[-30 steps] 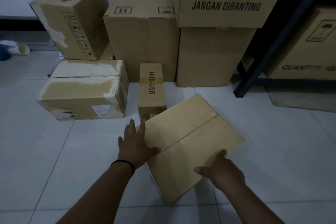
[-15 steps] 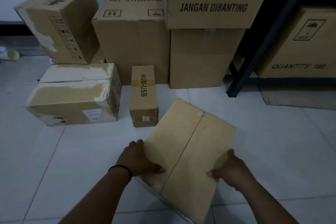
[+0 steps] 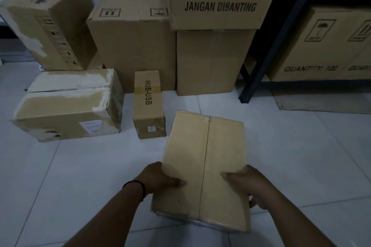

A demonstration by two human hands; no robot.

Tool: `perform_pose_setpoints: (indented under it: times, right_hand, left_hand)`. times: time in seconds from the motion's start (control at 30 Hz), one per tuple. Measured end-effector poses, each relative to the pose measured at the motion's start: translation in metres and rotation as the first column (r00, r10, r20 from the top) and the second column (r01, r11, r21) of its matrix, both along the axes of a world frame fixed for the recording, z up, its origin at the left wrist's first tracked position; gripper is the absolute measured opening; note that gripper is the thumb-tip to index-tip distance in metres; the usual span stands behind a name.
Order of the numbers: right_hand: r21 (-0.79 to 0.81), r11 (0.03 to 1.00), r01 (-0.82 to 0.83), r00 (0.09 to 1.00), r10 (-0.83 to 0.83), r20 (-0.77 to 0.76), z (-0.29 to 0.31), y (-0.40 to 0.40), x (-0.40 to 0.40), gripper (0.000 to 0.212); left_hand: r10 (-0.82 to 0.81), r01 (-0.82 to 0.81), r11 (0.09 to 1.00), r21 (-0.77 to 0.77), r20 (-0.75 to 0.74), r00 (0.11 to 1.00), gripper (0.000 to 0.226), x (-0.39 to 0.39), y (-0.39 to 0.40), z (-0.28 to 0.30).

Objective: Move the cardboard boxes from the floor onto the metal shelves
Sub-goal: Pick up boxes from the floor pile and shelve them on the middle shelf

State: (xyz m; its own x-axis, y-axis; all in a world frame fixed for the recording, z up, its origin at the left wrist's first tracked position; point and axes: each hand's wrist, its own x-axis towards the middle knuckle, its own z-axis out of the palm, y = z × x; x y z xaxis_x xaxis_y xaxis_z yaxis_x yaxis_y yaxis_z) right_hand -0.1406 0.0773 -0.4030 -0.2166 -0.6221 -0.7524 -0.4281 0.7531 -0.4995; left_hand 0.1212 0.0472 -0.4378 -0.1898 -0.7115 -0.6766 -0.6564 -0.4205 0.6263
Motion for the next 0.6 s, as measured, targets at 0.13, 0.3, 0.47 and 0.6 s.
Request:
perform_pose_setpoints:
  times: [0.13,0.3,0.47,0.6]
  right_hand:
    - [-0.122,0.993,0.002,0.997,-0.011,-0.072,0.005,-0.001,-0.001,0.081]
    - [-0.237,0.962,0.137,0.988,-0.149,-0.033,0.017,-0.003,-0.008,0.081]
    - [-0.274,0.921,0.278,0.953,-0.227,0.203,0.032,-0.008,-0.019,0.058]
    - [-0.275,0.886,0.374,0.857,-0.216,0.467,0.058,-0.008,-0.025,0.035]
  left_hand:
    - [0.110,-0.107,0.994,0.028,-0.156,0.982,0.089,-0.004,0.002,0.007]
    - [0.341,-0.364,0.931,-0.006,-0.339,0.877,0.052,-0.013,-0.004,0.029]
    - [0.478,-0.469,0.867,0.167,-0.546,0.688,0.040,-0.010,-0.007,0.047]
    - [0.533,-0.494,0.828,0.267,-0.649,0.543,0.044,-0.008,-0.003,0.070]
